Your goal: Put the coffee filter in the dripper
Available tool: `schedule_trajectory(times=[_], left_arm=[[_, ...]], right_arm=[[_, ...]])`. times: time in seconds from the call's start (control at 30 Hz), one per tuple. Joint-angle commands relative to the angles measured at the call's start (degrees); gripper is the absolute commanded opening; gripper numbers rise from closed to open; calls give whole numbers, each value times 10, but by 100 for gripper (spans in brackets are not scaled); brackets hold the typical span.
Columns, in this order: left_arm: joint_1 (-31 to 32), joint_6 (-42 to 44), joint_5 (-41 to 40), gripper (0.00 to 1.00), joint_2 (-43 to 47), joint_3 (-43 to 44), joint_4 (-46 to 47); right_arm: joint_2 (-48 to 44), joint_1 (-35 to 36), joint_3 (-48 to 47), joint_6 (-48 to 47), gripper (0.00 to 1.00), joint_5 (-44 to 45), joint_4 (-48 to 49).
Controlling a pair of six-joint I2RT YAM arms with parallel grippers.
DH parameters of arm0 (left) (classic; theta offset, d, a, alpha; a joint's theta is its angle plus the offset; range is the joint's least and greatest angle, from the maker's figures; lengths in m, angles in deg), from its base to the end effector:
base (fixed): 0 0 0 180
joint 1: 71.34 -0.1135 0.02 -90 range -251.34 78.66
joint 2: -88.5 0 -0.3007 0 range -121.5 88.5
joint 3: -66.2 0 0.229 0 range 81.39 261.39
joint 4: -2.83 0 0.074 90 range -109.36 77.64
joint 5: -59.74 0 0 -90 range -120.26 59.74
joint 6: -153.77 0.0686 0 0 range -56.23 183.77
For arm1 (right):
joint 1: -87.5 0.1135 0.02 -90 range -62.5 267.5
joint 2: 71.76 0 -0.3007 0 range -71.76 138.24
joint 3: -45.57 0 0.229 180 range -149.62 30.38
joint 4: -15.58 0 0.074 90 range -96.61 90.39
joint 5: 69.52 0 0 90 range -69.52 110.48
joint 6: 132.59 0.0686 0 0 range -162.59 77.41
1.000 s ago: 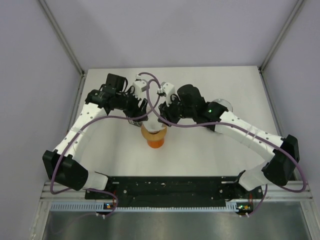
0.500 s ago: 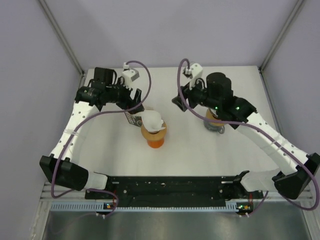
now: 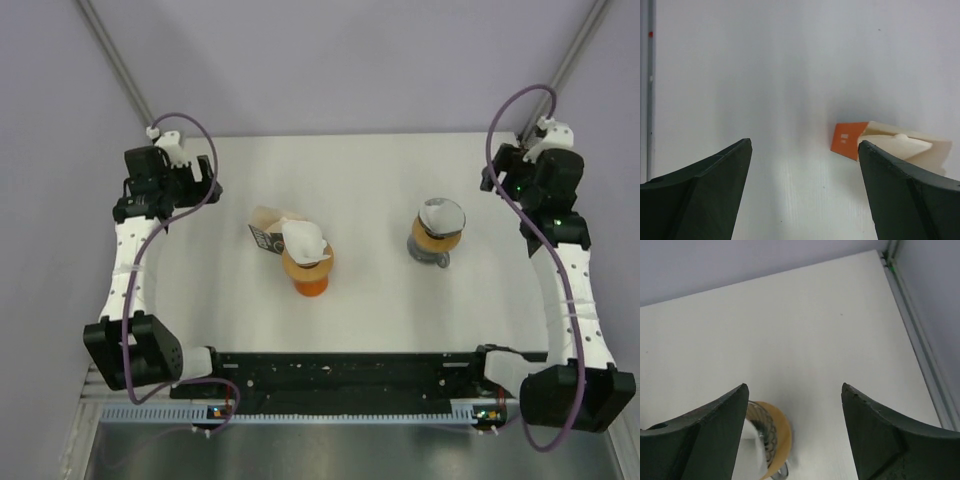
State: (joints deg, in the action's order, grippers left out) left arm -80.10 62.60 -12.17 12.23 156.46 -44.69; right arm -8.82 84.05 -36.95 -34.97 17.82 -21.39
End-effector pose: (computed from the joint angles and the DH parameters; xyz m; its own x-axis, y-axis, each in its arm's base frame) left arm 0.2868 0.0226 0.3841 -0.5481 -0.1041 -0.8299 0.0999 0.9770 -0.1885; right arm 0.2347 -0.0110 0.4154 -0.2936 0.1504 -0.9440 0.0553 0.9886 0.1403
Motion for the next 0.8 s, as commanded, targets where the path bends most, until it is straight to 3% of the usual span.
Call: schedule_trajectory(times=[0.0, 0.2, 0.4, 0.77], left_arm=[[-29, -47, -71, 93, 28, -64, 128], [-50, -49, -130, 94, 34, -181, 248], [-51, -59, -169, 97, 12, -254, 319], [-52, -58, -134, 96, -39, -310, 385]], right_arm=[[-13, -97, 65, 61, 75, -23, 59], [-40, -130, 195, 54, 76, 50, 185], [-32, -130, 260, 59, 75, 49, 261], [-18, -130, 352, 72, 75, 56, 355]])
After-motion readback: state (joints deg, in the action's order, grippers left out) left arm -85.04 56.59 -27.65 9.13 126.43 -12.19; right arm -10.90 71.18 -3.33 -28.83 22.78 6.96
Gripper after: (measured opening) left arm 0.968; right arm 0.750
